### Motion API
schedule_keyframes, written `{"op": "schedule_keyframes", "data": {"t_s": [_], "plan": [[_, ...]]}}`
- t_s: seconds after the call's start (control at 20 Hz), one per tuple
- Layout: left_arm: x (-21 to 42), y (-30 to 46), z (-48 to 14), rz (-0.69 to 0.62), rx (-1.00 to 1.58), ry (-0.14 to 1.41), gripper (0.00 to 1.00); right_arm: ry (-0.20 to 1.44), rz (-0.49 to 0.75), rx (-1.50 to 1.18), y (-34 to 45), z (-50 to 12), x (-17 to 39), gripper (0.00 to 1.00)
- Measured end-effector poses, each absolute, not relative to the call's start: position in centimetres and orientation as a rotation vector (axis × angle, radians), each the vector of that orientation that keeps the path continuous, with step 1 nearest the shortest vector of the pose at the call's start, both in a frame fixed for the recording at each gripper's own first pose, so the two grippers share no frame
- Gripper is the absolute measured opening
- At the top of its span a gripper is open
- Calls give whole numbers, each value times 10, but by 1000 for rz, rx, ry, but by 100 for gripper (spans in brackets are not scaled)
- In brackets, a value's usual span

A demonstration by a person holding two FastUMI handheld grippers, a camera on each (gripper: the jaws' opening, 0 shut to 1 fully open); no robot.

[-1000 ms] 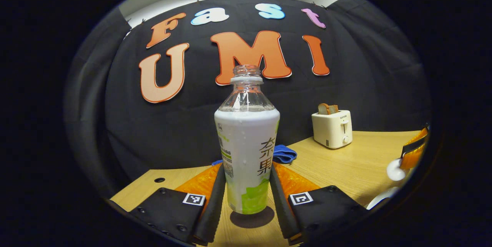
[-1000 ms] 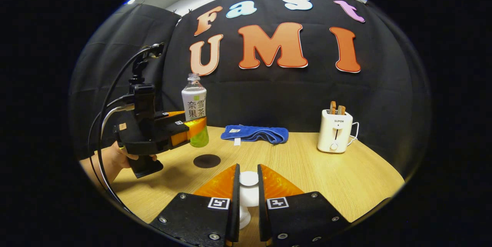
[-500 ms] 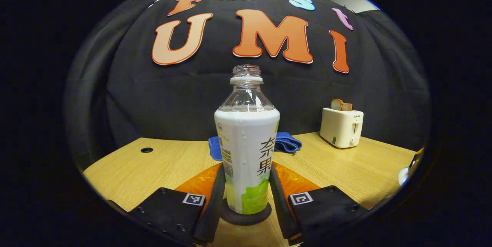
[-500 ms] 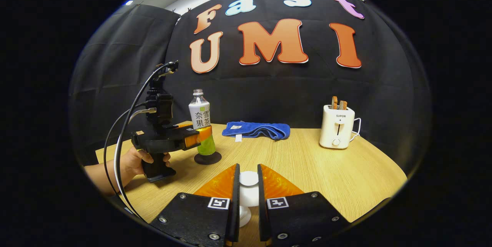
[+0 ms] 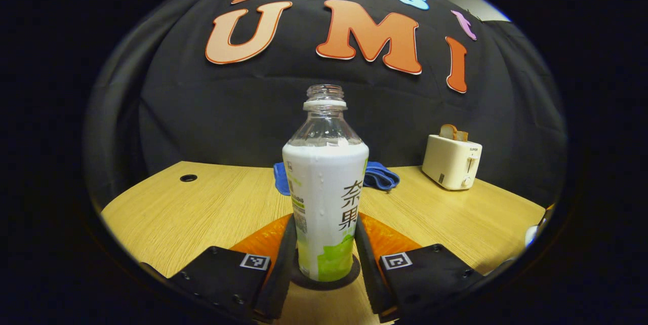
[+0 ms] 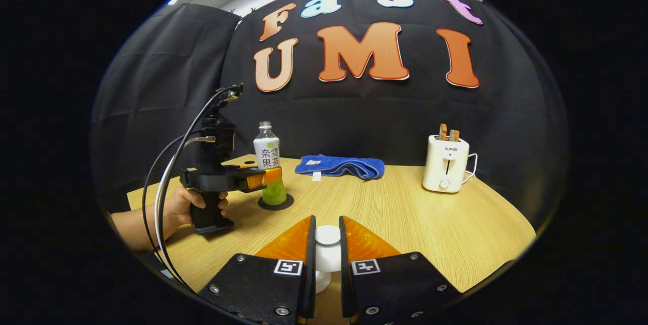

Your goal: Open the teacup lid with one hand, grasp the water bottle and pour water into the teacup with the other hand; after pouring, place the water bottle on the coaster and then close the teacup lid.

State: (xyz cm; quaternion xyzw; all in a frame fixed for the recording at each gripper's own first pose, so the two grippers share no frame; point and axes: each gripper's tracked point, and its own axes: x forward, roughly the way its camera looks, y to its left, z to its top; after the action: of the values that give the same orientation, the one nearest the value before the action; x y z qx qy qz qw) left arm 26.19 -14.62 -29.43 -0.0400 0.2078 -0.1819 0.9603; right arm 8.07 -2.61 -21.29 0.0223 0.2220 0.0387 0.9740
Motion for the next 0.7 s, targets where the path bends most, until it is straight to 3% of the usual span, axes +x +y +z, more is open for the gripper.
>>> {"op": "schedule_keyframes", "data": {"t_s": [0.15,0.25,0.3,0.45,0.55,0.7], "plan": [[261,-148,-293,-368,-93,417,63,455,87,50,-22,-213,80,21],[261,-148,-295,-370,-91,416,65,455,89,50,-21,-213,78,21],[261,-147,-294,-370,-90,414,72,452,91,51,-18,-213,77,21],[260,-145,-294,-363,-54,408,70,455,99,42,-13,-215,76,21],[254,-145,-293,-366,-37,405,75,448,112,40,-7,-213,74,21],[249,-147,-283,-373,-37,386,94,455,116,42,-3,-220,72,21]]}}
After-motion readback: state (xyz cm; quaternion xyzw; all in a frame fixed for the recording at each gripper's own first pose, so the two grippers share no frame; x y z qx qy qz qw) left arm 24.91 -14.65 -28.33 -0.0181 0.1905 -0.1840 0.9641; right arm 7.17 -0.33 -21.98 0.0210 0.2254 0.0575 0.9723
